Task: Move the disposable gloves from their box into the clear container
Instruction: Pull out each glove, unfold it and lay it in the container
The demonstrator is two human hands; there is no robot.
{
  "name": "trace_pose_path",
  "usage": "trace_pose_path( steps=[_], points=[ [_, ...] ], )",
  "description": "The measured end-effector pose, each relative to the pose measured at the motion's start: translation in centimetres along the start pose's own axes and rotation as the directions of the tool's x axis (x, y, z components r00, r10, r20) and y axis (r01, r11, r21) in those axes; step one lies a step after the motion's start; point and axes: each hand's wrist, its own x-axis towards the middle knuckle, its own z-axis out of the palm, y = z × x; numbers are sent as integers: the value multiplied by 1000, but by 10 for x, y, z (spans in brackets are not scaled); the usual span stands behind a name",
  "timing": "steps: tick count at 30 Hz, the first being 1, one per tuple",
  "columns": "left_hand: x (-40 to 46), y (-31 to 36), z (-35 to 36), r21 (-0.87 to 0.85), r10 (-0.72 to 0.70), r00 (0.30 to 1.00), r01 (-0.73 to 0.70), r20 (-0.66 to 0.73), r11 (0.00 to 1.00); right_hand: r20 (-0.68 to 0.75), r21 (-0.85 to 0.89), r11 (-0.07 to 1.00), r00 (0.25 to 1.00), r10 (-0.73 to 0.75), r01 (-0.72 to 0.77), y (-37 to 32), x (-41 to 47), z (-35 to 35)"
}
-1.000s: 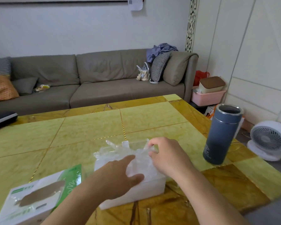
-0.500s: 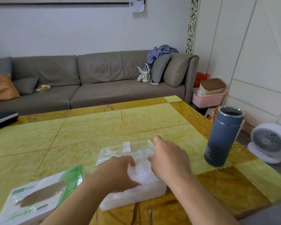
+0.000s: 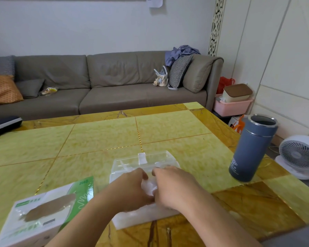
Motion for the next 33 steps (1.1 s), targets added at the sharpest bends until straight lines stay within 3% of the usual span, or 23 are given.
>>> trace_pose_path(
  steps=[5, 7, 12, 14, 19, 30, 33],
  points=[
    [-2, 5, -5, -77, -133, 991, 131, -25, 988, 85, 13, 998, 995, 55, -56, -3, 5, 0],
    [-8, 5, -6, -34, -150, 986, 148, -68, 988, 126, 5, 997, 989, 81, -82, -5, 8, -1],
    [-32, 11, -12, 251, 81, 937, 7, -340, 968, 245, -27, 992, 961, 130, -127, -7, 21, -2],
    [-34, 15, -14, 305, 131, 942, -32, -310, 952, 258, -47, 991, 957, 135, -127, -9, 23, -3],
    [-26, 24, -14, 359, 0, 977, 78, -211, 930, 273, -47, 986, 947, 168, -161, -11, 24, -1],
    [2, 19, -3, 355, -129, 991, 108, 37, 929, 333, -48, 961, 903, 273, -273, -8, 19, -8],
    [4, 18, -9, 377, -135, 987, 93, 88, 921, 376, -82, 968, 892, 250, -237, -6, 21, -12]
  ],
)
